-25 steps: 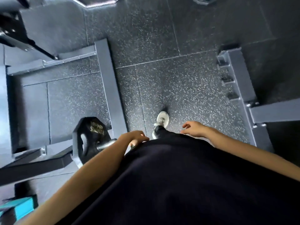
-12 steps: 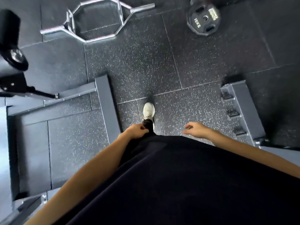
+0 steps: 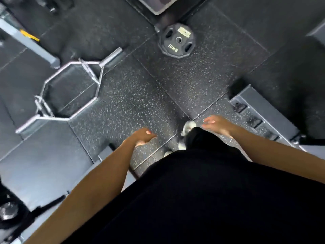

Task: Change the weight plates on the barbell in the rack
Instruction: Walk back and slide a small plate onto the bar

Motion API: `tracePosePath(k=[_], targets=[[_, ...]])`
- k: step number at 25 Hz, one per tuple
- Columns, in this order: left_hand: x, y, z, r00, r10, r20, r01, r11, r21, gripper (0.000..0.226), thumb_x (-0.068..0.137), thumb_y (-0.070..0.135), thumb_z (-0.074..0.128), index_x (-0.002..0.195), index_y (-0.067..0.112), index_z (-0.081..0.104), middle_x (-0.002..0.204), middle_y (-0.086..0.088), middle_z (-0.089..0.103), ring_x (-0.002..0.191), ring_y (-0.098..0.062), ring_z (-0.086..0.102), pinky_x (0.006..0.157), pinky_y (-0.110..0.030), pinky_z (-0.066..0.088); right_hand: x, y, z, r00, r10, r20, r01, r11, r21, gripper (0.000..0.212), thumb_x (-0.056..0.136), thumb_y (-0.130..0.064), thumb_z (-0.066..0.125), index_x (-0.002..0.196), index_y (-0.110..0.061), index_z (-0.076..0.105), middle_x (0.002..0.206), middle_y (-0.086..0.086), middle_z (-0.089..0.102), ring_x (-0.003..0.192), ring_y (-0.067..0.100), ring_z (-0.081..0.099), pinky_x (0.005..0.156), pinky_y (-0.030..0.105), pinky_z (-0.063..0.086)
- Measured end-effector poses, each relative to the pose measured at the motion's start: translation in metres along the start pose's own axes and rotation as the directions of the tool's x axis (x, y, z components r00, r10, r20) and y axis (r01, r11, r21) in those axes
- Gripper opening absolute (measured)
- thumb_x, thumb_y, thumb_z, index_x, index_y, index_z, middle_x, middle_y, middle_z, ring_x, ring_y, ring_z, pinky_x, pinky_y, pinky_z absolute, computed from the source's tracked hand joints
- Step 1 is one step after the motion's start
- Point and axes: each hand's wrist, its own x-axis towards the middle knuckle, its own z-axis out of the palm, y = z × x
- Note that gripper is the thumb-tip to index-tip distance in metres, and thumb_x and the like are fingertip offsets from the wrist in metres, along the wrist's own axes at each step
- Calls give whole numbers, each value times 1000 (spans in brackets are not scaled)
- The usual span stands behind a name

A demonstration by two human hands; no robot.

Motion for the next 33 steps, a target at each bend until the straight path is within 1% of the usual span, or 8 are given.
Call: tracePosePath(k=[5, 9, 16, 22, 26, 28, 30, 33], targets=[[95, 98, -77, 995, -20, 102, -5, 972, 234, 59, 94, 50, 53, 138, 10, 47, 143, -12, 48, 127, -30, 49, 104, -37, 37, 83, -16, -70, 992, 116, 47, -120, 989, 85, 47, 89, -26, 65, 121, 7, 57, 125, 28, 58, 119, 40, 54, 102, 45, 41], [154, 203, -140, 992, -19, 123, -22, 946, 324, 60, 92, 51, 55, 137, 12, 47, 143, -11, 49, 126, -29, 49, 103, -37, 37, 146, -39, -170, 979, 201, 37, -203, 976, 75, 47, 86, -34, 68, 125, -9, 58, 130, 14, 58, 114, 28, 56, 97, 32, 41], [235, 373, -228, 993, 110, 51, -119, 959, 258, 48, 94, 47, 53, 128, 14, 54, 129, -7, 58, 117, -26, 55, 94, -32, 39, 231, -66, -326, 982, 167, -83, -135, 944, 303, 47, 88, -27, 68, 128, -5, 55, 129, 14, 59, 116, 30, 57, 97, 38, 46], [332, 499, -281, 986, 90, 138, -128, 946, 297, 47, 96, 48, 47, 123, 11, 54, 121, -5, 55, 112, -24, 53, 91, -33, 38, 323, -65, -417, 977, 214, -11, -203, 944, 261, 46, 87, -33, 68, 123, -8, 58, 127, 12, 61, 114, 27, 59, 102, 40, 45], [405, 618, -335, 980, 112, 165, -163, 924, 346, 51, 97, 47, 48, 126, 7, 56, 123, -6, 56, 116, -25, 54, 95, -33, 39, 381, -74, -524, 945, 328, 1, -318, 912, 258, 45, 87, -28, 67, 126, -8, 55, 120, 14, 65, 98, 24, 62, 90, 30, 46], [433, 684, -361, 969, 145, 202, -215, 894, 393, 31, 98, 42, 49, 104, 13, 59, 98, -5, 53, 93, -22, 58, 78, -29, 42, 404, -82, -588, 941, 328, -77, -294, 911, 290, 48, 88, -26, 66, 130, -7, 52, 123, 15, 64, 99, 25, 61, 90, 31, 46], [455, 746, -384, 963, 150, 226, -238, 867, 438, 25, 99, 37, 49, 79, 22, 48, 77, -5, 42, 69, -19, 44, 58, -28, 33, 424, -84, -647, 920, 352, -170, -278, 895, 348, 50, 88, -28, 65, 131, -8, 51, 128, 14, 61, 112, 29, 59, 96, 33, 44], [489, 834, -408, 950, 187, 252, -291, 824, 486, 26, 97, 39, 52, 78, 21, 50, 82, -2, 47, 86, -18, 44, 68, -28, 36, 457, -85, -714, 913, 360, -194, -262, 879, 398, 47, 88, -34, 64, 129, -12, 54, 131, 10, 59, 118, 28, 56, 100, 36, 43]])
